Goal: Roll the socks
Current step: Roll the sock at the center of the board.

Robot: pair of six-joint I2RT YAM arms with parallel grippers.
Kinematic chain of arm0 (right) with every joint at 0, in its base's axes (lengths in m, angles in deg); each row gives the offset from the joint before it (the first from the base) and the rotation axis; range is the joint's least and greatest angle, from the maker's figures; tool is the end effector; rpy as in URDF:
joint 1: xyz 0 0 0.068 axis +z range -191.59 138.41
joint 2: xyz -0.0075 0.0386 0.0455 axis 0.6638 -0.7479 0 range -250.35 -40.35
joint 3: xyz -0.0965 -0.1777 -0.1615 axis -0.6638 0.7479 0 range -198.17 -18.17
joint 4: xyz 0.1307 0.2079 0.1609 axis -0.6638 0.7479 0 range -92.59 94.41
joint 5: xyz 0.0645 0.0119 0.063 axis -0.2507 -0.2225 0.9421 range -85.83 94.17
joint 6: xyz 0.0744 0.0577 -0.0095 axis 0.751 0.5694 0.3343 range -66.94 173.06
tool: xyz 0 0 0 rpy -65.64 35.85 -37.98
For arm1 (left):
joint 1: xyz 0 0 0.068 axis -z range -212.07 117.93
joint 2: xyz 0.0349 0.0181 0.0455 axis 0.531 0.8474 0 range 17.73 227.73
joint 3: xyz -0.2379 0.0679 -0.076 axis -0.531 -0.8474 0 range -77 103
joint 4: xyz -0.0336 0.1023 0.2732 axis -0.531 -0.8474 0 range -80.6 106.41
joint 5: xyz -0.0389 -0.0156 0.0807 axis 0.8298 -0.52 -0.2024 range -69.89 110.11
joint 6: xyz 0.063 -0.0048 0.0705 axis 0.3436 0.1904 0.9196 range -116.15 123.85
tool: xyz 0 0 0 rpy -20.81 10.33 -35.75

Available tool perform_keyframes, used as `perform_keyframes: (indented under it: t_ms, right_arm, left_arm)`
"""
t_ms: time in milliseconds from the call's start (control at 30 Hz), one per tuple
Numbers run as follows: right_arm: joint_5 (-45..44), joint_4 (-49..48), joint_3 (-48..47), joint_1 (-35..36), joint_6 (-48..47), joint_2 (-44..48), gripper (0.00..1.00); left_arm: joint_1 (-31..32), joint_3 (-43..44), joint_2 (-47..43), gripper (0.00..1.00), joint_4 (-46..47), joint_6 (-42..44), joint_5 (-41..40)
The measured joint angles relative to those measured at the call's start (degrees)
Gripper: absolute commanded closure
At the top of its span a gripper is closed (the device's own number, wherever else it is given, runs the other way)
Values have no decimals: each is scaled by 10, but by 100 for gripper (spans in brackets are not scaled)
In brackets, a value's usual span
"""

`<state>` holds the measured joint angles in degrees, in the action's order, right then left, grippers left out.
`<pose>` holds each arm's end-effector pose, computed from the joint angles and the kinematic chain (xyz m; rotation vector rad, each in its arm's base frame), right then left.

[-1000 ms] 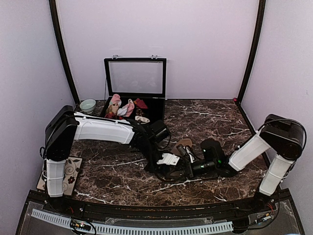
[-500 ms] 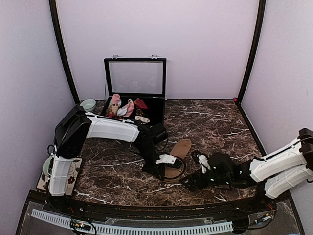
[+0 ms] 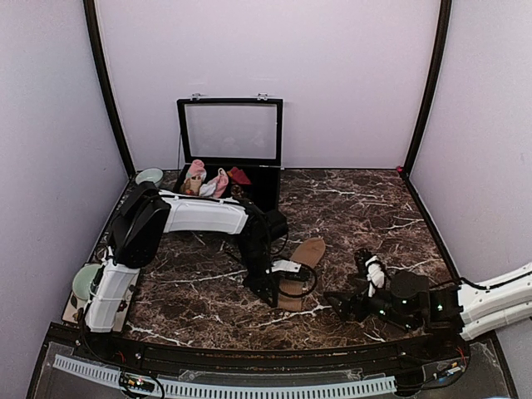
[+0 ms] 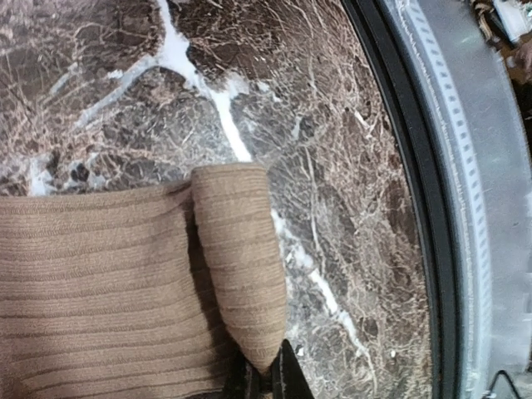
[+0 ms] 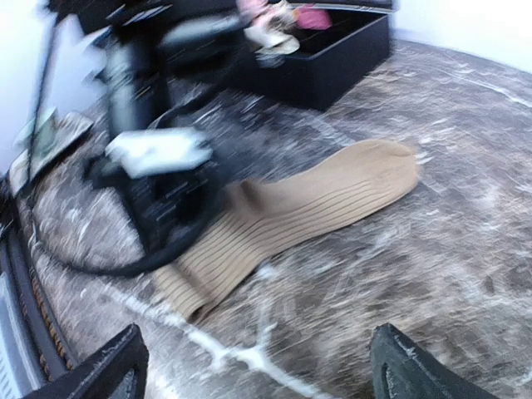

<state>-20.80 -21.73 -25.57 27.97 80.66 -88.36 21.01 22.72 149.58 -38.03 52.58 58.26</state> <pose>0.1196 0.2170 0.1074 -0.4244 1.9295 0.7117 0.2359 -0.4020 0.0607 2.2994 1.8292 -1.0186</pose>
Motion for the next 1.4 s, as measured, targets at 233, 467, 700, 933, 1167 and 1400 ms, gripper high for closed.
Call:
perform_keyframes:
  t_ms: [233, 467, 700, 933, 1167, 1400]
  right_arm:
    - [-5, -47, -27, 151, -140, -184, 45]
    - [-23, -70, -123, 167, -297, -325, 51]
    - [5, -117, -175, 127, -426, -423, 57]
    - [61, -139, -206, 56, -479, -471, 70]
    - [88, -158, -215, 50, -478, -510, 96]
    - [118, -175, -214, 24, -415, -516, 100]
  left_arm:
    - [-27, 106, 89, 100, -121, -19, 82]
    - [-34, 153, 127, 100, -187, -38, 111]
    - [-34, 174, 143, 100, -212, -52, 115]
    - [-33, 193, 153, 89, -226, -63, 107]
    - [-31, 199, 153, 82, -232, -71, 98]
    - [-30, 100, 76, 63, -169, -71, 76]
